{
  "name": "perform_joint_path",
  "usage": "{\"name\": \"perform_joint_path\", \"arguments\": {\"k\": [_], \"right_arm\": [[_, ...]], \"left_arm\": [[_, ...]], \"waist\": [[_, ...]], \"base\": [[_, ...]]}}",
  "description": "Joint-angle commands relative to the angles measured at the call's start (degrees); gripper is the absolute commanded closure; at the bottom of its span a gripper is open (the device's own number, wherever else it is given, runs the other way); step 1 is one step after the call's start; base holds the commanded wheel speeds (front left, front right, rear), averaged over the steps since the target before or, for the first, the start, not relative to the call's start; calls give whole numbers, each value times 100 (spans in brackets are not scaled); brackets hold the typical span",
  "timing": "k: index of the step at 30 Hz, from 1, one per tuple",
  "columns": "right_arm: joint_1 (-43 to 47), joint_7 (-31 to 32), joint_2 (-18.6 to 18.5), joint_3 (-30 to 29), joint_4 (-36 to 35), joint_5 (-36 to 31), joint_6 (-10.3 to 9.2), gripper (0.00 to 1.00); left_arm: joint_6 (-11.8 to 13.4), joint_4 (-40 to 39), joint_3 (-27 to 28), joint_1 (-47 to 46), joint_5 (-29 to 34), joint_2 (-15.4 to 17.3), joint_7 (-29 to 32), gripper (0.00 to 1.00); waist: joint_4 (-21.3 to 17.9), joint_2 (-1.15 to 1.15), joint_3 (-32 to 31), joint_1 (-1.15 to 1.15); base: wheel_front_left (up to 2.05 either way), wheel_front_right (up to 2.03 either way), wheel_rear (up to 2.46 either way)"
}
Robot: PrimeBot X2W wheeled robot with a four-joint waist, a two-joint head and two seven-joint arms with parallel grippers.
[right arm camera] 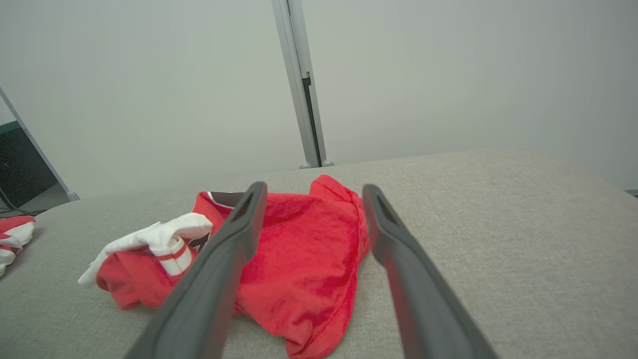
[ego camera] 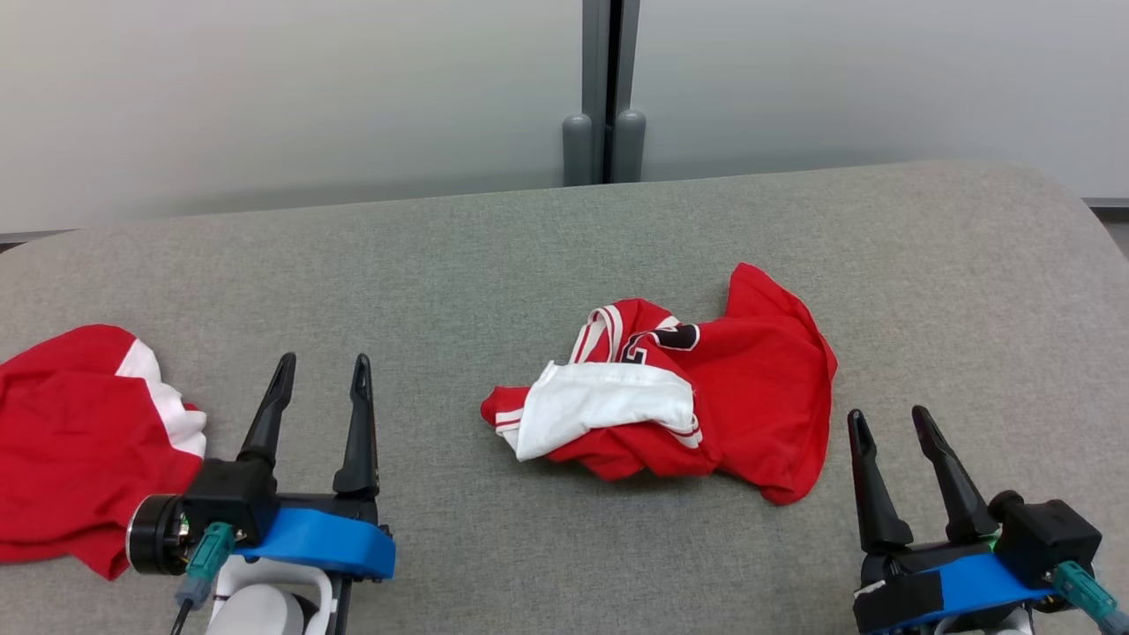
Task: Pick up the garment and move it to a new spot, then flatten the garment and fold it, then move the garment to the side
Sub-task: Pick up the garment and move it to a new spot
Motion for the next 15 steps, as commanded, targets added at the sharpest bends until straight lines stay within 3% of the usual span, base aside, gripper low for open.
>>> {"name": "perform_joint_path", "arguments": {"k": [1, 15], "right_arm": [[88, -18, -24, -61, 6, -54, 3, 0], [473, 33, -23, -266, 99, -63, 3, 0]], "left_arm": [[55, -54, 82, 141, 57, 43, -27, 0], [279, -355, 688, 971, 332, 96, -28, 0]], "waist": [[56, 0, -36, 0], [264, 0, -300, 0]], "base": [[0, 0, 0], [0, 0, 0]]}}
